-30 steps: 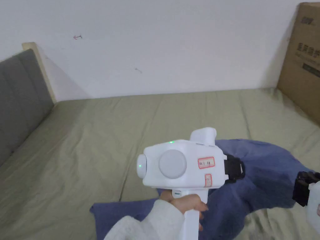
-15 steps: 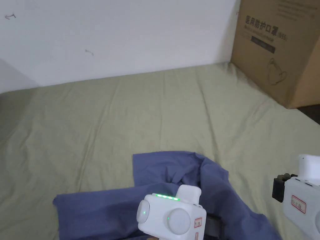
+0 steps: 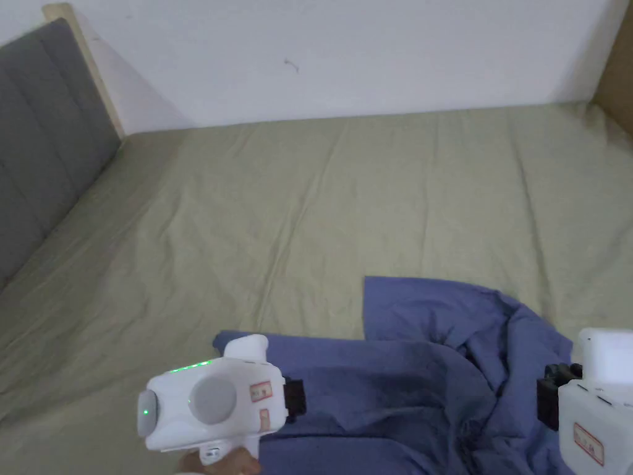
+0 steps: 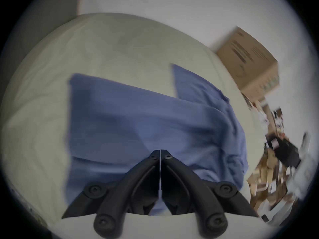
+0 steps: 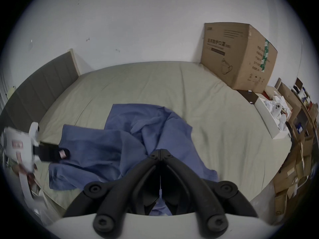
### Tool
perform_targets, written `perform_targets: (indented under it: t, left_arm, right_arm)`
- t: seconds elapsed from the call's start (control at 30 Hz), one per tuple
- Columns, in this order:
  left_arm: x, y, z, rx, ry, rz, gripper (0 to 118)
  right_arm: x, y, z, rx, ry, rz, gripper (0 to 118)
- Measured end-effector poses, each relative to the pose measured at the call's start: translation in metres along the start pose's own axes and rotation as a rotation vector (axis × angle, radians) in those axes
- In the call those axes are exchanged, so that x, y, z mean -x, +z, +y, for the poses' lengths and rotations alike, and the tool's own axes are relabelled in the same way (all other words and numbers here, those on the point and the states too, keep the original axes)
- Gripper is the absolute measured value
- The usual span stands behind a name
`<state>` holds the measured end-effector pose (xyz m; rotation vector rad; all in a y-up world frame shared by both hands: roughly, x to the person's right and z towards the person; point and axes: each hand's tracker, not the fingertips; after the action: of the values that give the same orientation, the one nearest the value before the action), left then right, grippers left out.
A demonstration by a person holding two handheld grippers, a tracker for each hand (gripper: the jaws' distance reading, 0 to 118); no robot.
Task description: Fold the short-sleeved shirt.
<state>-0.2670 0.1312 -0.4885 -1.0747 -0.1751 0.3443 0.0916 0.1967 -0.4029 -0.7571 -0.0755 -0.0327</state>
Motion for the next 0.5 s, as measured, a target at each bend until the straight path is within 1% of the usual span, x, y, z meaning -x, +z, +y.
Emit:
perform_targets:
  t: [0.03,0.07,0.1,0.13,0.17,0.2,0.27,0.33,0.4,0.43,0.5]
  left_arm:
    - [0.013,0.002,0.016,0.007,-0.01,0.06,26]
    - [0.024,0.001,0.03,0.015,-0.014,0.087,68]
    - [0.035,-0.003,0.044,0.008,0.007,0.096,94]
    - [0.046,-0.005,0.06,-0.005,0.03,0.102,105]
    - [0.053,-0.005,0.074,-0.023,0.047,0.121,101]
    - [0.06,-0.007,0.088,-0.034,0.081,0.135,101]
    - [0.066,-0.019,0.109,-0.024,0.149,0.114,101]
    - [0.069,-0.04,0.122,0.028,0.208,0.065,101]
    - [0.066,-0.06,0.125,0.094,0.234,0.068,100]
    - [0.066,-0.072,0.126,0.111,0.232,0.074,98]
    - [0.065,-0.088,0.121,0.115,0.227,0.166,84]
  right_arm:
    - [0.003,-0.003,-0.001,0.009,0.005,0.007,0]
    - [0.006,-0.006,-0.001,0.016,0.007,0.013,0]
    - [0.009,-0.009,-0.002,0.025,0.012,0.02,0]
    - [0.01,-0.011,-0.002,0.029,0.017,0.021,0]
    - [0.012,-0.013,-0.003,0.035,0.024,0.019,0]
    - [0.014,-0.016,-0.003,0.043,0.034,0.019,0]
    - [0.016,-0.021,-0.004,0.059,0.043,0.012,0]
    - [0.017,-0.027,-0.005,0.076,0.055,0.007,0]
    - [0.017,-0.031,-0.005,0.089,0.064,-0.006,0]
    - [0.016,-0.032,-0.005,0.097,0.072,-0.013,0]
    - [0.016,-0.035,-0.006,0.104,0.087,-0.029,0]
